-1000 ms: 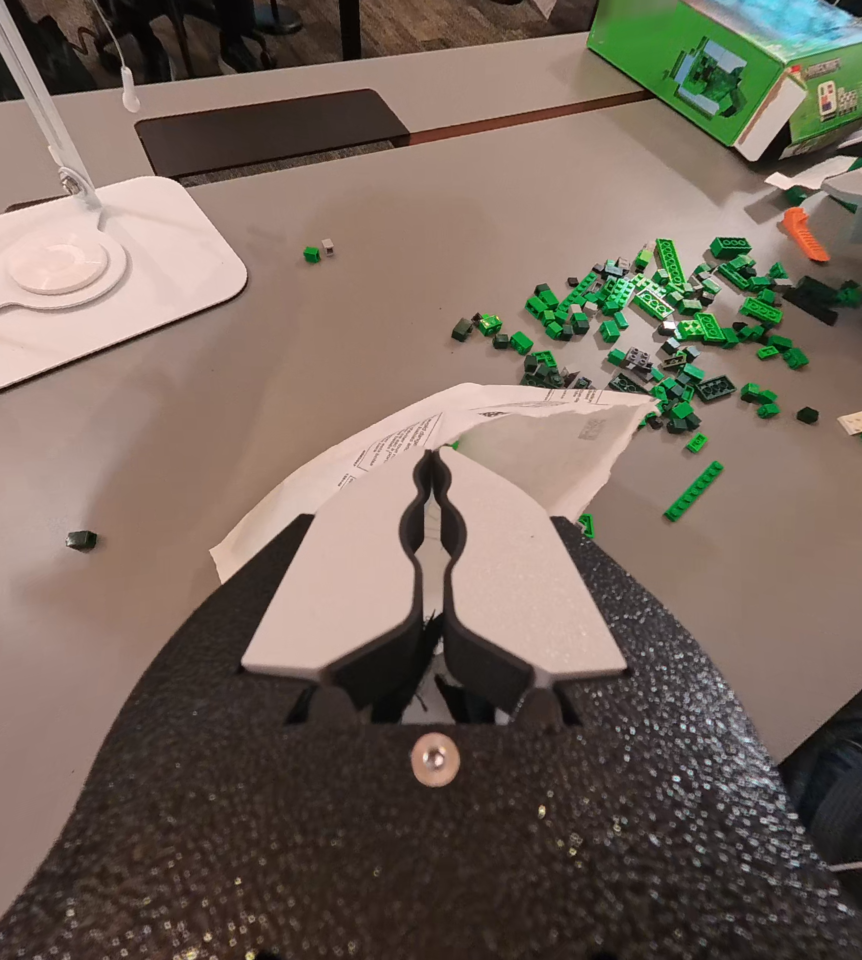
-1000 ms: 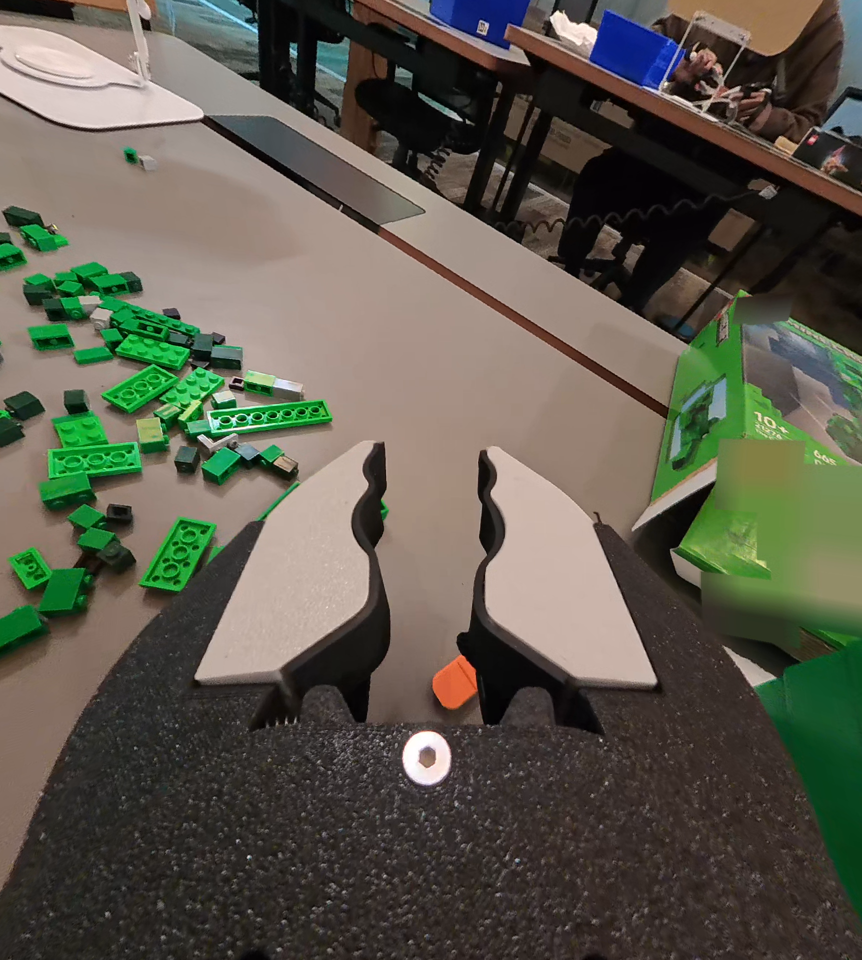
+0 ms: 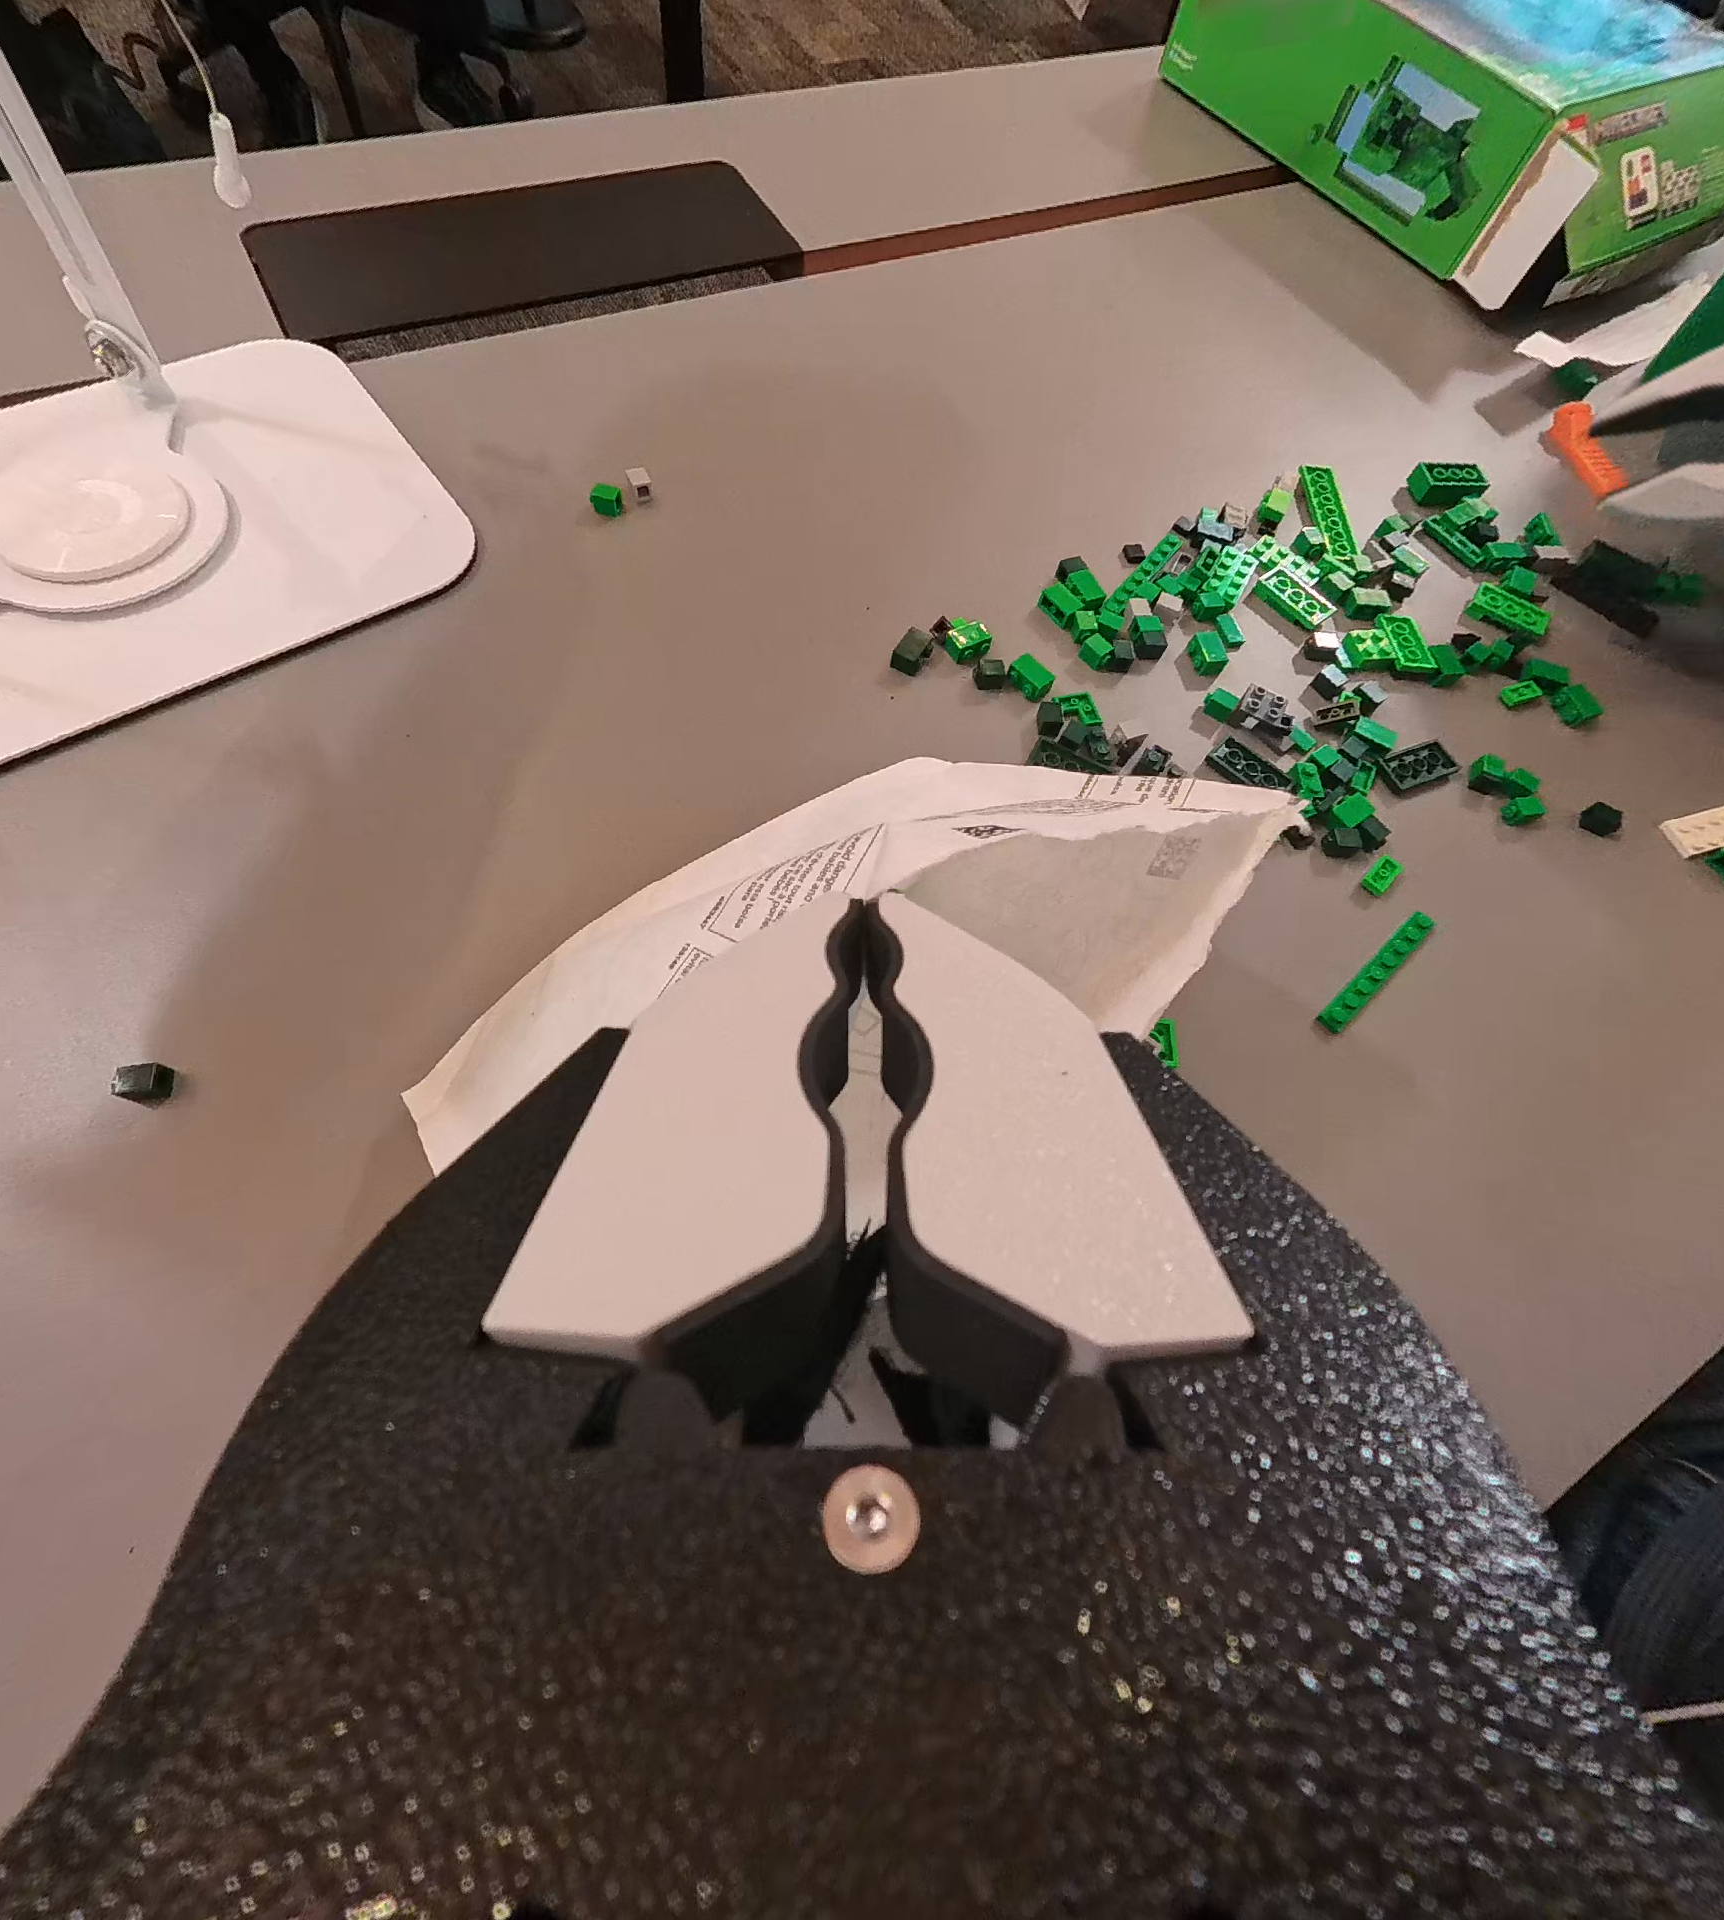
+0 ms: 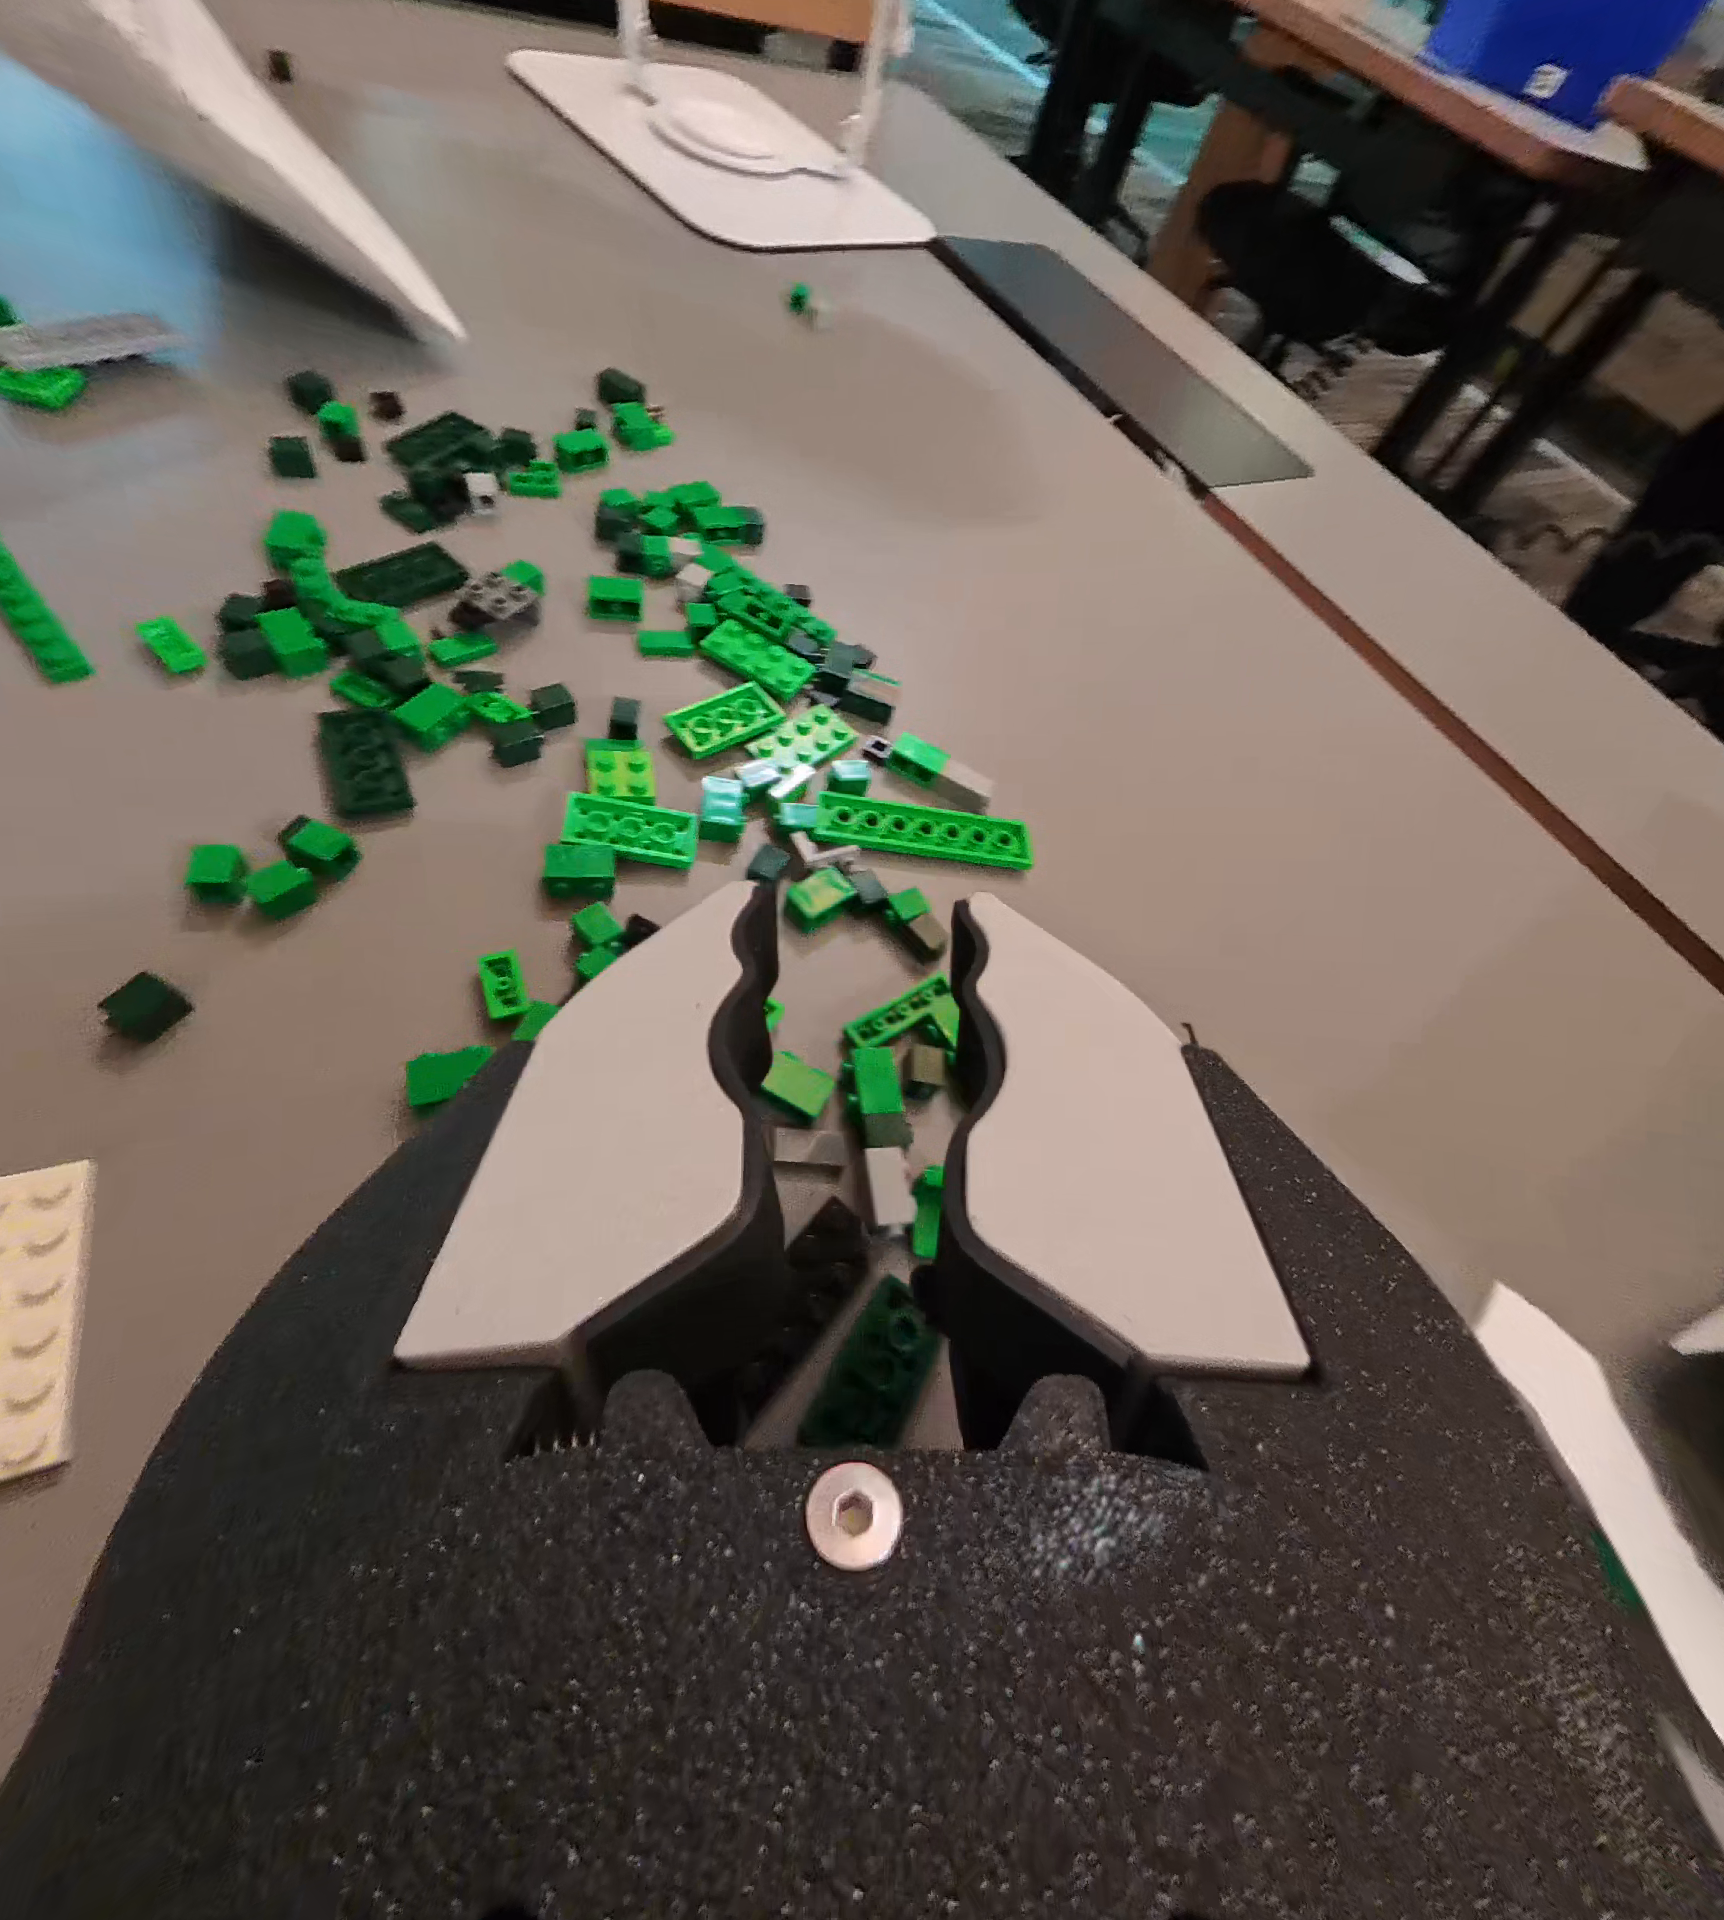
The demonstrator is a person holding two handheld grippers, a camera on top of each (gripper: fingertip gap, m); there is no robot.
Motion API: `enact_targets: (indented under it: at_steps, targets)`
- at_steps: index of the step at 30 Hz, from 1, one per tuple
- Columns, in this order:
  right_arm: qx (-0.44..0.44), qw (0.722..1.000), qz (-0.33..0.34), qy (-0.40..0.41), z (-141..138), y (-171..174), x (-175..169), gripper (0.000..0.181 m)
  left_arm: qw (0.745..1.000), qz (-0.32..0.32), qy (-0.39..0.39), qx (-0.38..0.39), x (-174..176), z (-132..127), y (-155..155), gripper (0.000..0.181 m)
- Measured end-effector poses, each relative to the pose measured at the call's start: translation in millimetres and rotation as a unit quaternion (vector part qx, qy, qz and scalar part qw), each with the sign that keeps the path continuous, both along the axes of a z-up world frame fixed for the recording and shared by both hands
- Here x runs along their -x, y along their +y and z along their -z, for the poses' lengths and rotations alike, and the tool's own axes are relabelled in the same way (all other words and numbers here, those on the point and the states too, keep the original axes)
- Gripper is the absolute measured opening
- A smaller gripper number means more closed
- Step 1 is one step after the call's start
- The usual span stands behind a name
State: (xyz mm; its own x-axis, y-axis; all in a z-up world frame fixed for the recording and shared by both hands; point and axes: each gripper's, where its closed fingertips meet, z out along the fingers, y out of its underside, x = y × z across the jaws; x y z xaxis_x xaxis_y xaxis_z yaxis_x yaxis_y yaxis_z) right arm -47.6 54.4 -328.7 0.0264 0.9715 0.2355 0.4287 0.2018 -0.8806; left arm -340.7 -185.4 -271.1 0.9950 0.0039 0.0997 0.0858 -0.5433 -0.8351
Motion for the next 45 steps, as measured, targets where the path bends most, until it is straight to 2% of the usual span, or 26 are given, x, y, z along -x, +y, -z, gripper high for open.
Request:
enact_targets:
  at_steps: [9, 21, 45]
  targets:
    - [0.030, 0.997, -0.072, -0.026, 10, -31, 11, 0.027, 1.000, 0.001, 0.001, 0.002, -1, 0, 0, 0.000]
    - [0.026, 0.995, -0.076, -0.053, 21, -33, 14, 0.028, 1.000, 0.001, 0.001, 0.002, 0, 0, 0, 0.000]
    - [0.007, 0.997, -0.063, -0.033, 14, -29, 18, 0.032, 1.000, 0.001, 0.001, 0.002, 0, 0, 0, 0.000]
